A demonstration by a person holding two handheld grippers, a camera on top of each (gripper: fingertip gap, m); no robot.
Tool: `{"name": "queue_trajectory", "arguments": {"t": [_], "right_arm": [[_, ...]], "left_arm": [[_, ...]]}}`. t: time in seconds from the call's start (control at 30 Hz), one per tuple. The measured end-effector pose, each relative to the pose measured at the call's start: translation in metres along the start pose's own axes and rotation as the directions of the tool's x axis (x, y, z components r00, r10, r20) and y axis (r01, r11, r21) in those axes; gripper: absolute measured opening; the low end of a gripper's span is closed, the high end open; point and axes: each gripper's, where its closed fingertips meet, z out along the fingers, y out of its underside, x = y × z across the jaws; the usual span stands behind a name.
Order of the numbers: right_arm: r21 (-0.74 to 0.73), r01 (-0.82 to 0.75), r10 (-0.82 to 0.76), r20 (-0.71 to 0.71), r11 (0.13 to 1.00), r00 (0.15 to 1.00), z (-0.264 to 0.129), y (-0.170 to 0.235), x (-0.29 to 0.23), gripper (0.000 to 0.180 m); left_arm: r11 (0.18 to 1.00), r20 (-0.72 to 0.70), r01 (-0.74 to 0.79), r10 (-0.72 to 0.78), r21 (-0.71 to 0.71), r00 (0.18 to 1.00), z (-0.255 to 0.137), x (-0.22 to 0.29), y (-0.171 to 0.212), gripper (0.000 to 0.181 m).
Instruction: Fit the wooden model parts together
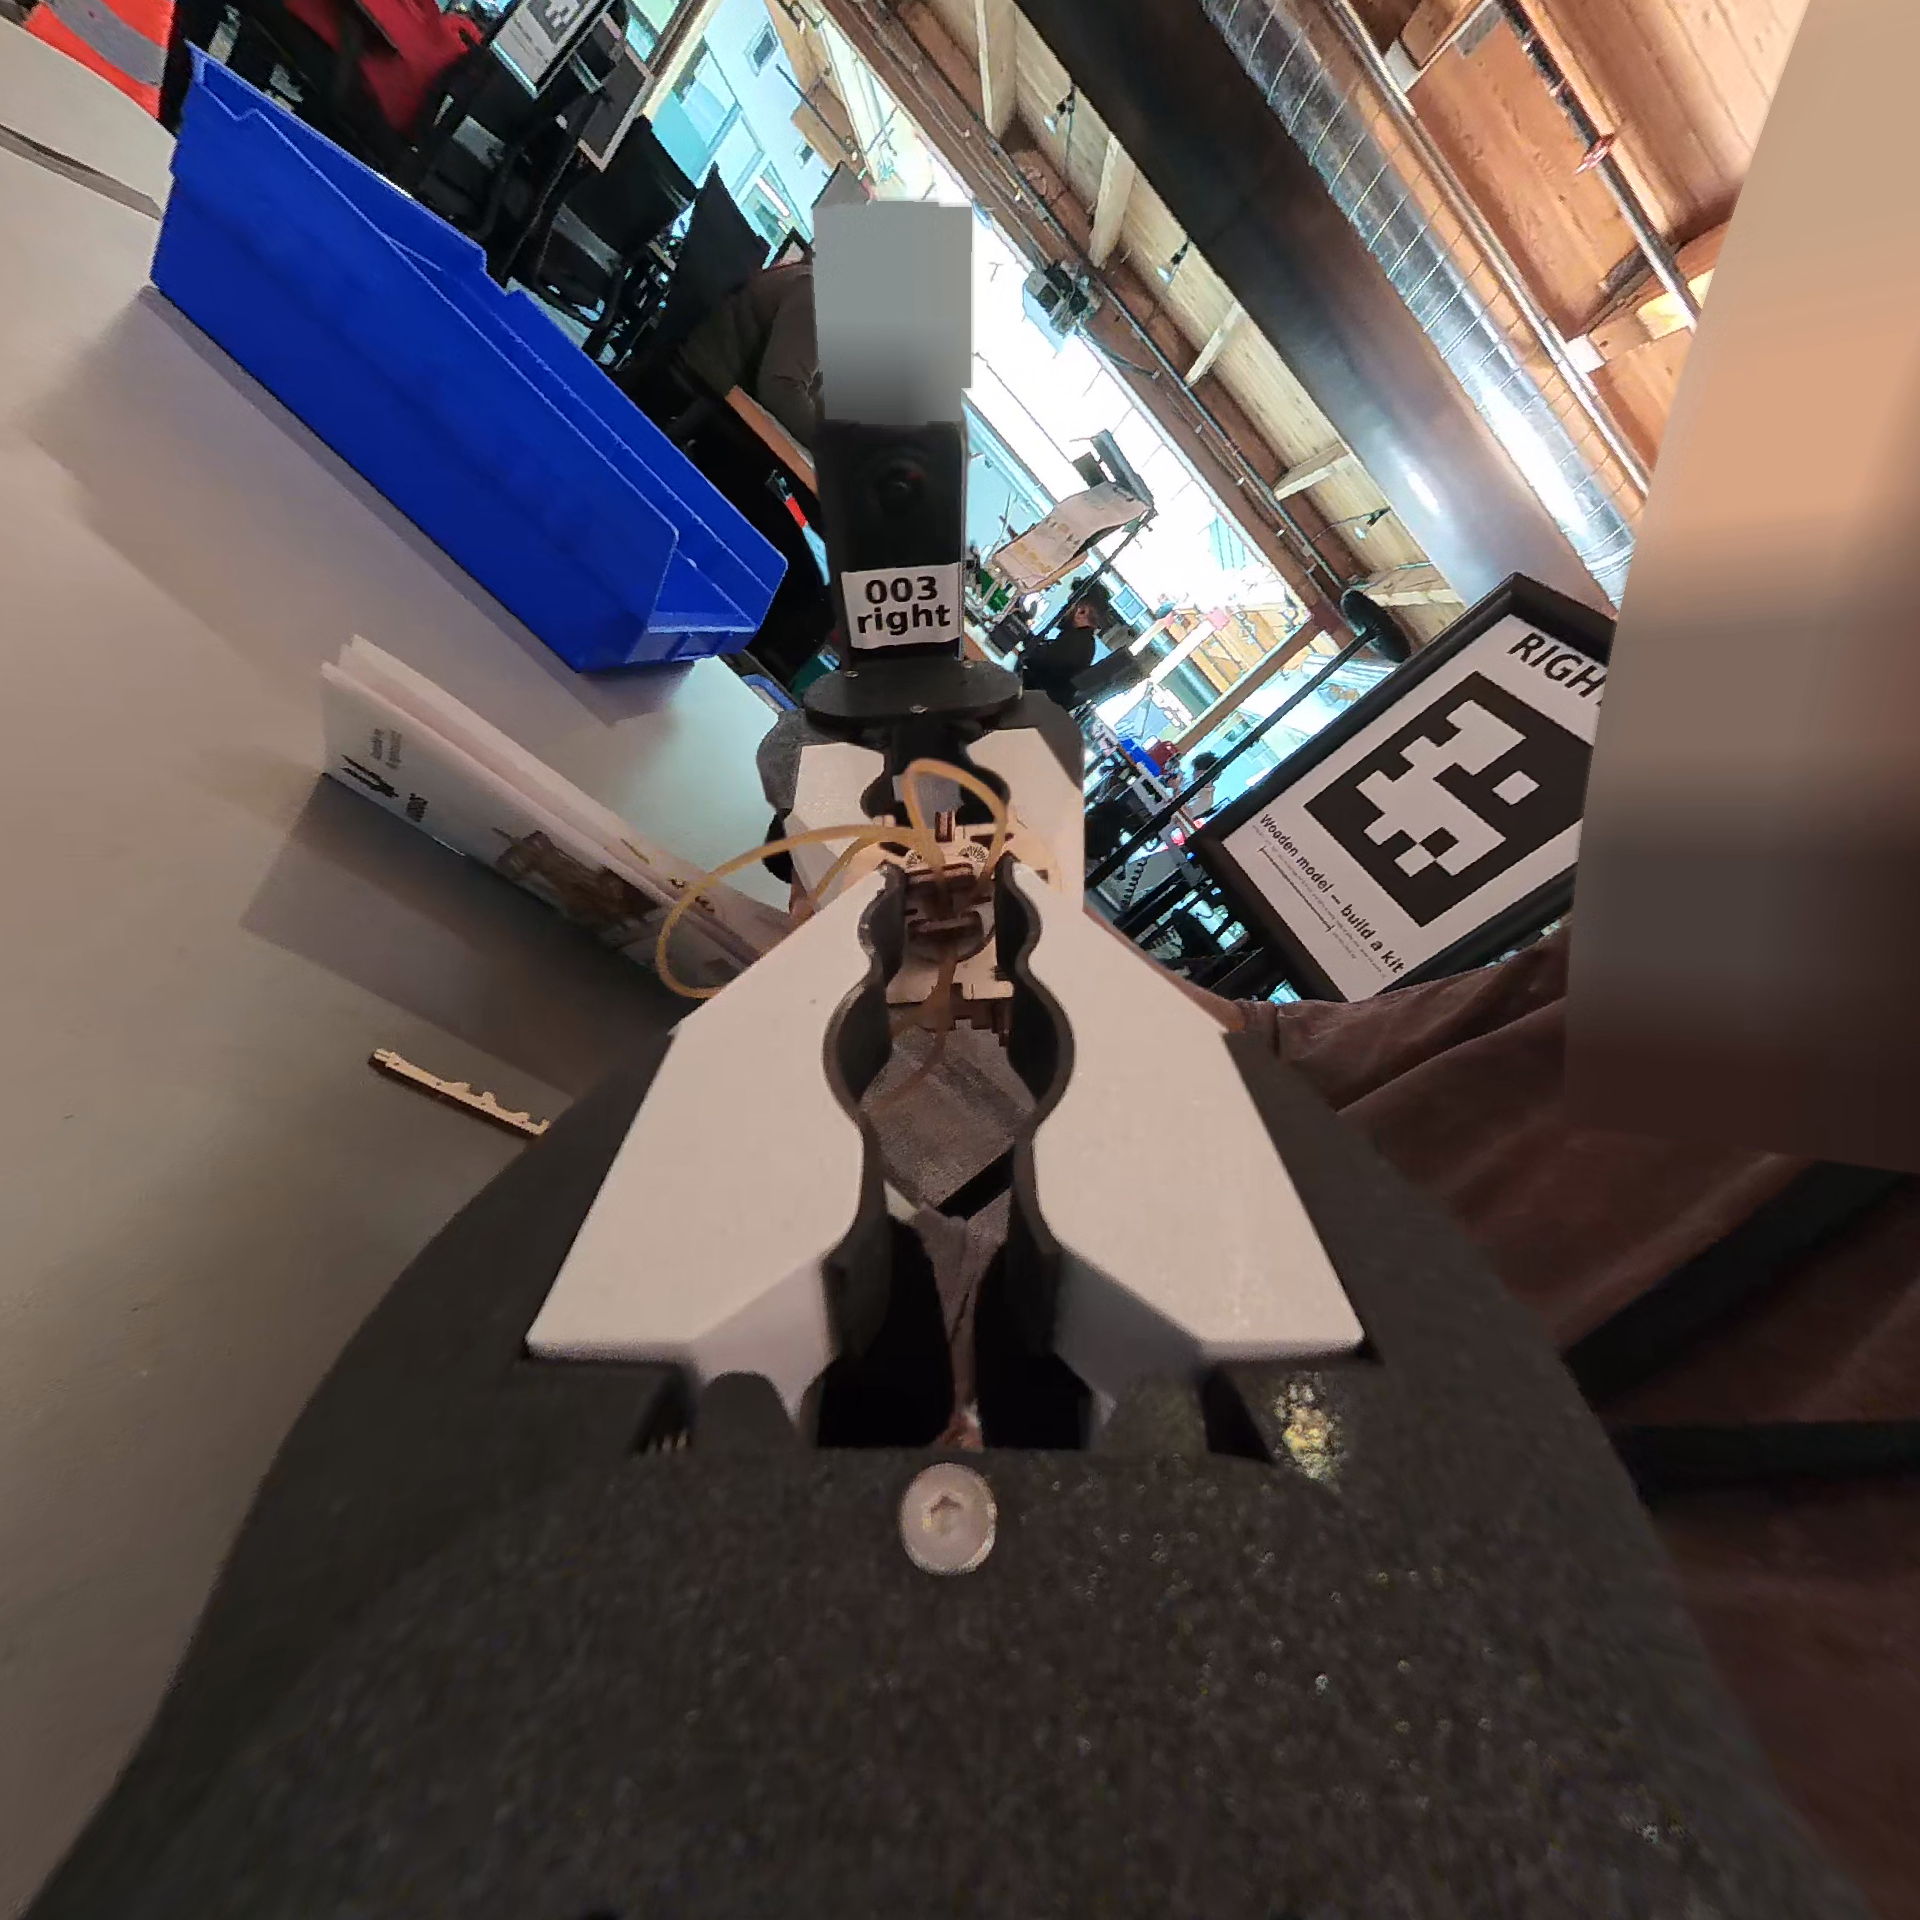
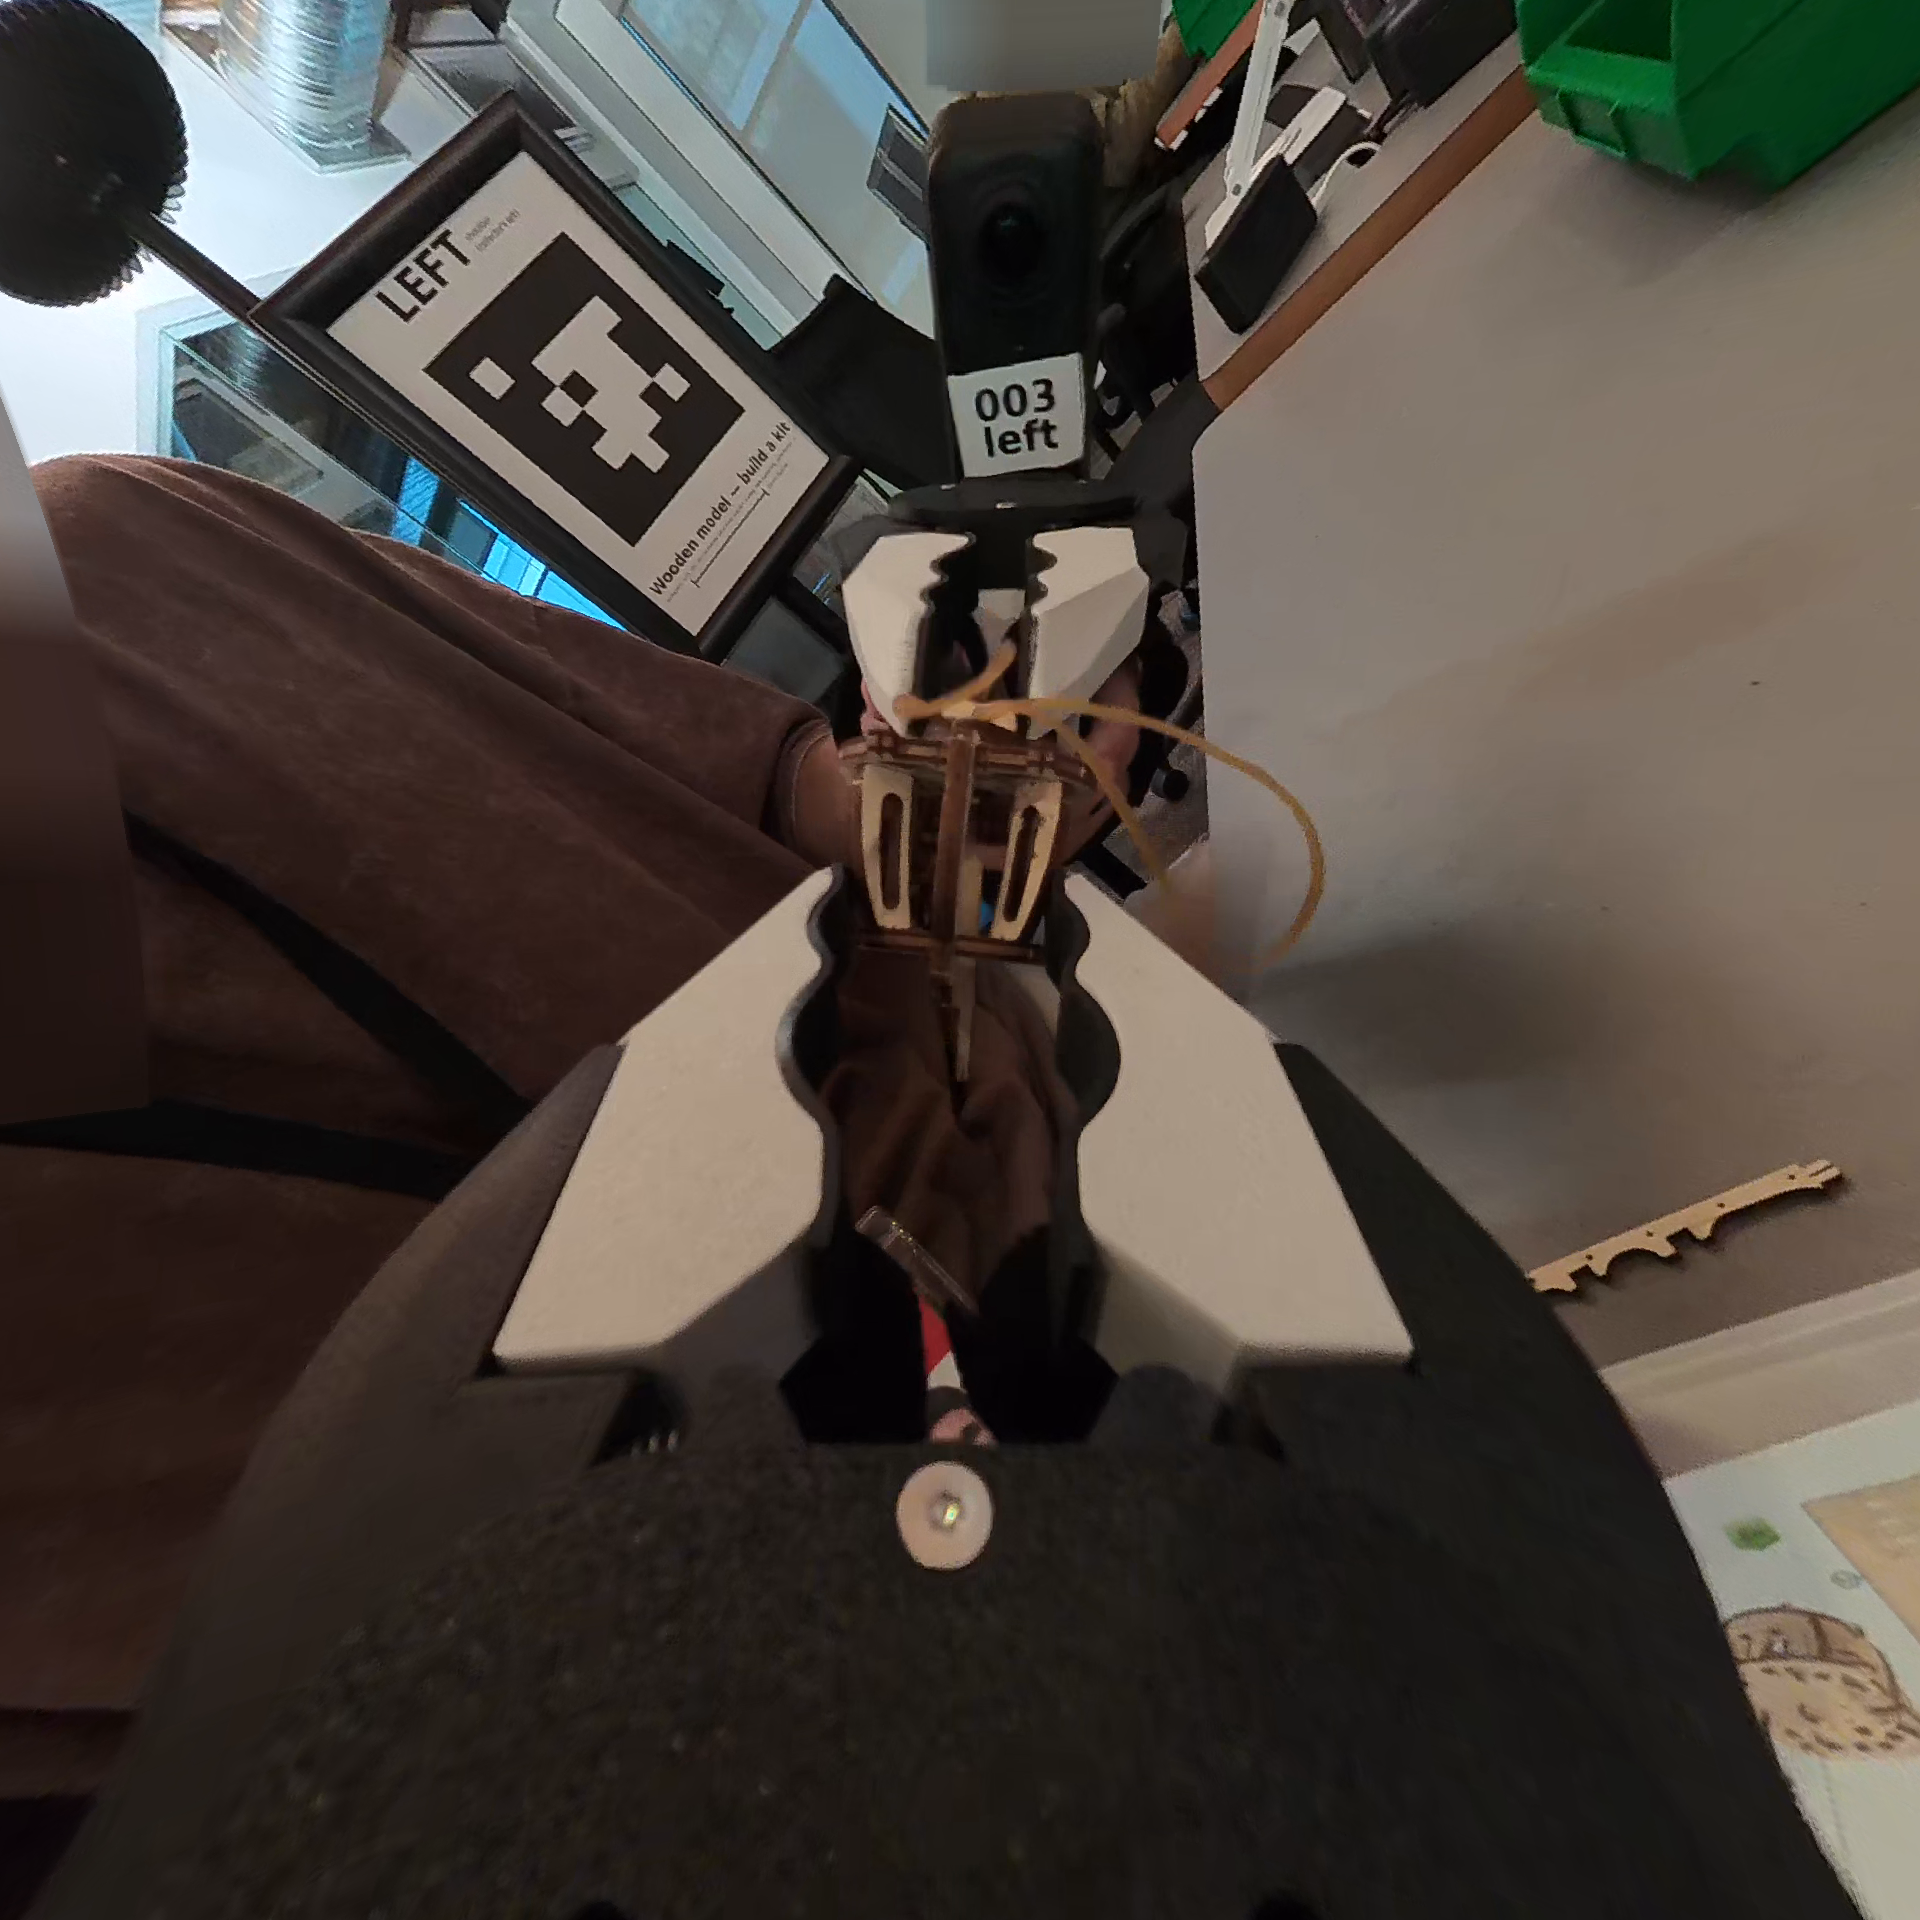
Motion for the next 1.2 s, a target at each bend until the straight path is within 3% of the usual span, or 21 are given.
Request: {"name": "queue_trajectory", "arguments": {"t": [0.23,0.63,1.03,1.2], "right_arm": [[-0.023,-0.007,0.006,-0.032,1.0,0.999,0.0,0.004,0.007,0.035],[0.113,0.055,-0.047,-0.071,0.992,0.996,-0.003,-0.016,0.01,0.034],[0.289,0.013,0.009,-0.075,0.957,0.997,0.001,-0.038,0.015,0.034],[0.34,-0.014,0.031,-0.044,0.94,0.999,-0.001,-0.044,0.014,0.033]], "left_arm": [[0.995,0.063,-0.074,0.077,-0.061,0.995,0.0,-0.006,0.007,0.014],[0.986,0.061,0.063,-0.073,0.157,0.995,0.001,-0.011,-0.01,0.014],[0.935,0.096,0.087,-0.127,0.345,0.987,-0.003,-0.018,-0.031,0.014],[0.94,0.104,0.071,-0.112,0.333,0.988,-0.004,-0.019,-0.033,0.014]]}}
